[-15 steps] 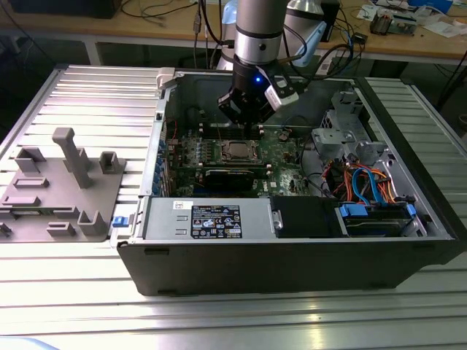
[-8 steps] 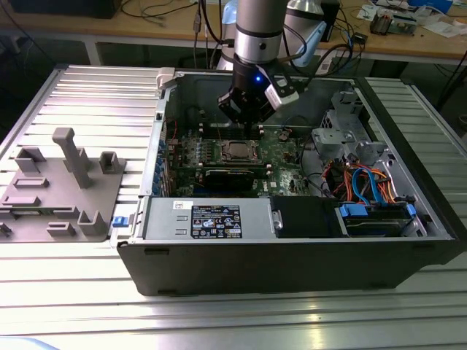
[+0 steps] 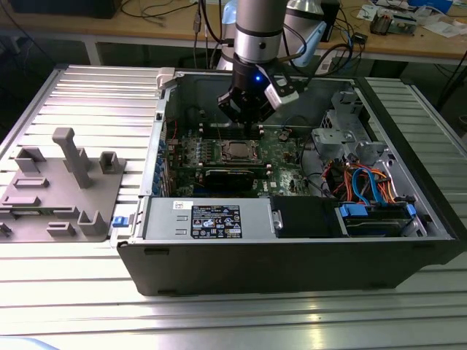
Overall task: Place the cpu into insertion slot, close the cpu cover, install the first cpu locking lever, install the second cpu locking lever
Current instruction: 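Install the first cpu locking lever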
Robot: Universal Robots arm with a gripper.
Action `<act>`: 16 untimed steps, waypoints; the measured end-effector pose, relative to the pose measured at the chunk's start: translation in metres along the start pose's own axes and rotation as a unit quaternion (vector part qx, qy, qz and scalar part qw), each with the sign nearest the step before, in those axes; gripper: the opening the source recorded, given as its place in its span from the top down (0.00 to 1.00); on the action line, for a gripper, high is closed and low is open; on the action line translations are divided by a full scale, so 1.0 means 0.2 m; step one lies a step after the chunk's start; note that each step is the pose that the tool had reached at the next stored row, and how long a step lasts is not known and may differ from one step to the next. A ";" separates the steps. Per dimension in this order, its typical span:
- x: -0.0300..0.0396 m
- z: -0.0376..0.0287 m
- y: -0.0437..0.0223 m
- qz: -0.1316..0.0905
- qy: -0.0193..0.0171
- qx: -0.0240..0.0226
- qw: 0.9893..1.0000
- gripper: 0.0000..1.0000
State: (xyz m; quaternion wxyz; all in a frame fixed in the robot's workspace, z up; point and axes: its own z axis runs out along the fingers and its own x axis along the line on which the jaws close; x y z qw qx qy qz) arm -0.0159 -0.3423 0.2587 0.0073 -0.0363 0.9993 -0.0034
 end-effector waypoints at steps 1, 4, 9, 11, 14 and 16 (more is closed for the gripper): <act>0.001 0.000 0.000 0.000 0.000 0.000 1.000 0.89; 0.003 0.000 0.000 0.000 0.000 0.000 1.000 0.89; 0.007 0.000 0.001 0.000 0.000 0.000 1.000 0.89; 0.008 0.000 0.001 0.000 0.000 0.000 1.000 0.89; 0.011 0.000 0.001 0.000 0.000 0.000 1.000 0.89; 0.013 0.000 0.001 0.000 0.000 0.000 1.000 0.89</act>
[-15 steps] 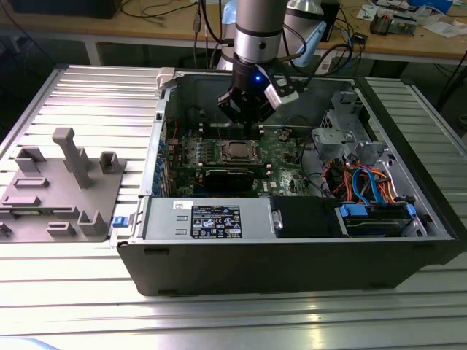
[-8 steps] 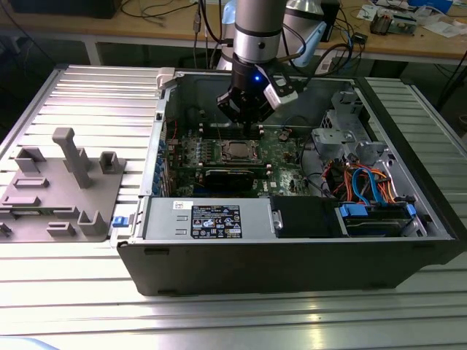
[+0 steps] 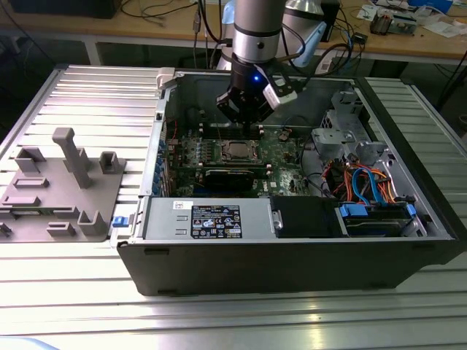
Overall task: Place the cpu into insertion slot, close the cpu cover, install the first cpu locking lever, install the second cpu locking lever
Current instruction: 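Install the first cpu locking lever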
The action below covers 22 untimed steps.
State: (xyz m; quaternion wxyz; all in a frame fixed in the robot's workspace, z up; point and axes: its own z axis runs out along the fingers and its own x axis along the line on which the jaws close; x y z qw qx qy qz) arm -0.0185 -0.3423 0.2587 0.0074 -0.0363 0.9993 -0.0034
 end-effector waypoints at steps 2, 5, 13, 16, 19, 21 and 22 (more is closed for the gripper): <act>0.002 0.000 0.000 0.000 0.000 0.000 1.000 0.89; 0.004 0.000 0.000 0.000 0.000 0.000 1.000 0.89; 0.013 0.000 0.001 0.000 0.000 0.000 1.000 0.89; 0.022 0.000 0.002 0.000 0.000 0.000 1.000 0.89; 0.028 0.000 0.002 0.000 0.000 0.000 1.000 0.89; 0.033 0.000 0.002 0.000 0.000 0.000 1.000 0.89; 0.037 0.000 0.003 0.000 0.000 0.000 1.000 0.89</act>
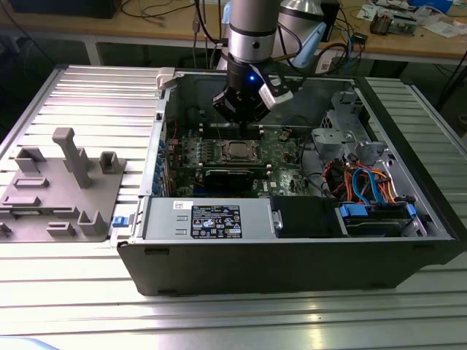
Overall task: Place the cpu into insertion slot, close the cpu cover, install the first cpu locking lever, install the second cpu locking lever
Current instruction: 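Install the first cpu locking lever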
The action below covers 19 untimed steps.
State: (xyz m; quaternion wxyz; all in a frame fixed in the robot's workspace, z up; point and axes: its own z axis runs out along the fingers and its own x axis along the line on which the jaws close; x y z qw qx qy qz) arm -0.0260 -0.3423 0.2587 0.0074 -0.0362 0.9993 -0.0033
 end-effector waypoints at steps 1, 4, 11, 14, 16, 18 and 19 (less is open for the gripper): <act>0.003 0.000 0.000 0.000 0.000 0.000 1.000 0.89; 0.021 0.000 0.001 0.000 0.000 0.000 1.000 0.89; 0.073 -0.001 0.005 0.000 -0.001 0.000 1.000 0.89; 0.083 -0.004 0.006 0.000 -0.001 0.000 1.000 0.89; 0.083 -0.011 0.006 0.000 -0.001 0.000 1.000 0.89; 0.083 -0.029 0.006 0.000 -0.001 0.000 1.000 0.89; 0.083 -0.035 0.006 0.000 -0.001 0.000 1.000 0.89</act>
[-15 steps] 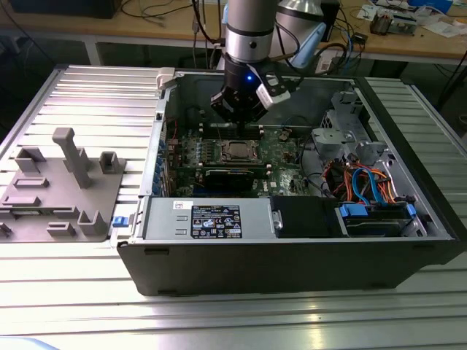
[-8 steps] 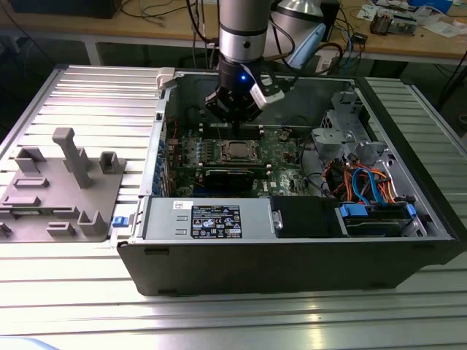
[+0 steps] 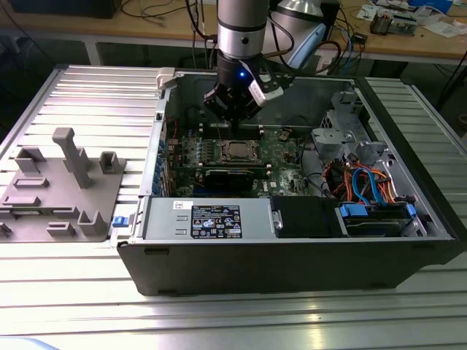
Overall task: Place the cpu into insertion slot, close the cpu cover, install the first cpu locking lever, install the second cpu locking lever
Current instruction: 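Install the first cpu locking lever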
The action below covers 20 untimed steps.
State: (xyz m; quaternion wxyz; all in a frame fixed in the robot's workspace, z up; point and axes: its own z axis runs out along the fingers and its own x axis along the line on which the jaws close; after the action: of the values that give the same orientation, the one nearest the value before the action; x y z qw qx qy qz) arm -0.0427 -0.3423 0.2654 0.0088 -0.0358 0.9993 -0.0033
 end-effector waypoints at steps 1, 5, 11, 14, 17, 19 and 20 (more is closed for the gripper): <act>0.000 -0.001 0.000 0.000 0.000 0.000 1.000 0.89; 0.002 -0.001 0.000 0.000 0.000 0.000 1.000 0.89; 0.014 -0.002 0.001 0.000 0.000 0.000 1.000 0.89; 0.018 -0.002 0.001 0.000 0.000 0.000 1.000 0.89; 0.027 -0.002 0.002 0.000 0.000 0.000 1.000 0.89; 0.032 -0.002 0.002 0.000 0.000 0.000 1.000 0.89; 0.035 -0.002 0.002 0.000 0.000 0.000 1.000 0.89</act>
State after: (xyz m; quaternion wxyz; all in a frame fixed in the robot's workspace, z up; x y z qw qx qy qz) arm -0.0497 -0.3423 0.2657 0.0088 -0.0358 0.9993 -0.0033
